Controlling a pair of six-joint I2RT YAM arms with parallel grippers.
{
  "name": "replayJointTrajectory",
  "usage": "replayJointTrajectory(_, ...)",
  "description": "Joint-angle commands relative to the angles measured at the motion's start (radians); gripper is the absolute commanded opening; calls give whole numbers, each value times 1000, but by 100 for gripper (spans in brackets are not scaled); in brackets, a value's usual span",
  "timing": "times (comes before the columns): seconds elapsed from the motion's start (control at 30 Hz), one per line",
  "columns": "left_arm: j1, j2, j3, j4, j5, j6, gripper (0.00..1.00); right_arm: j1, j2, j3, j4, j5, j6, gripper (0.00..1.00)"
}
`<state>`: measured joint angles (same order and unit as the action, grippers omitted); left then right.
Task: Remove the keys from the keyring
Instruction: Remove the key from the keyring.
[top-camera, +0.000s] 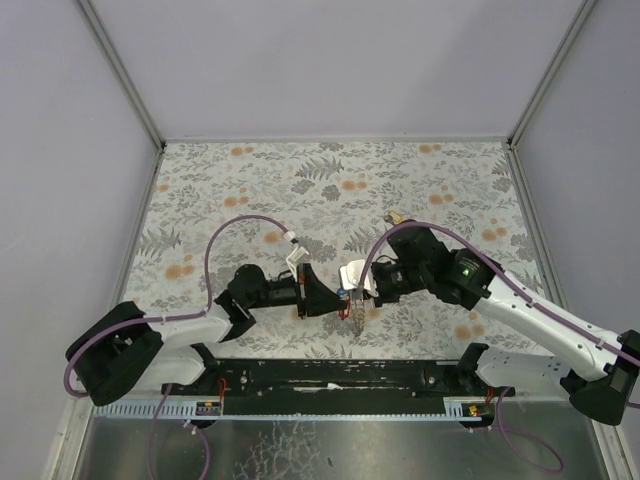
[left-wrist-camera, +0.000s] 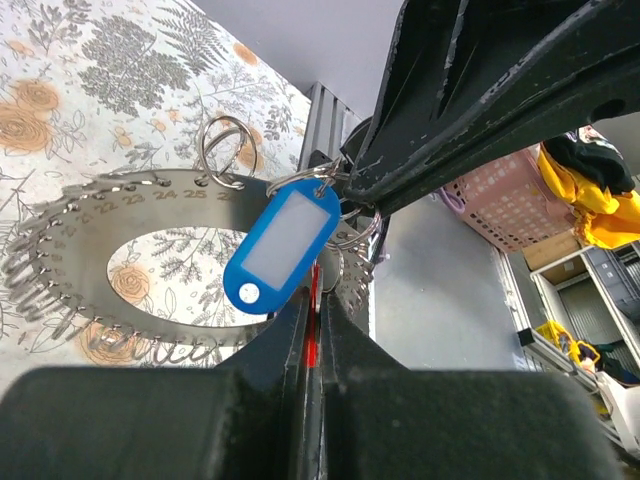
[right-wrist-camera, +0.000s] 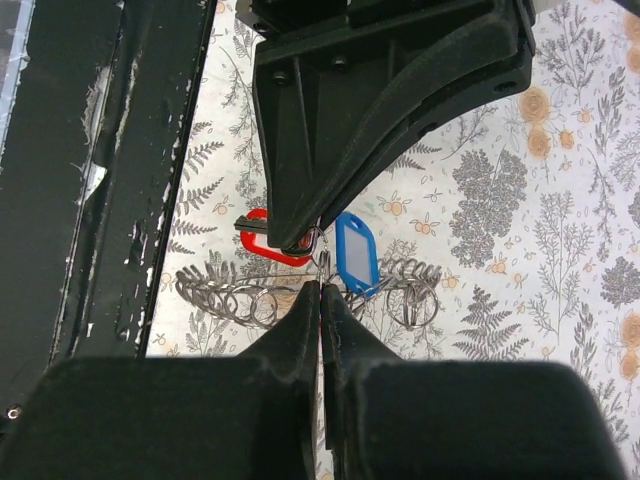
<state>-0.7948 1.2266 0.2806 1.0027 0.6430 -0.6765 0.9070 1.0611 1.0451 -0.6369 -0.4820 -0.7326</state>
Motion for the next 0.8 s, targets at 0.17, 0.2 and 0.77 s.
replayJointTrajectory(0.17,20,105,1,73,63,-77,8,3,-55,6,115,-85,30,0)
replayJointTrajectory(0.2,20,98,-7,80,48,-82,15,2,-56,3,114,-88,37,0)
replayJointTrajectory(0.77,18,-303,-109,-16,-46,215,47,2,-79,-37,166,-135,114,0)
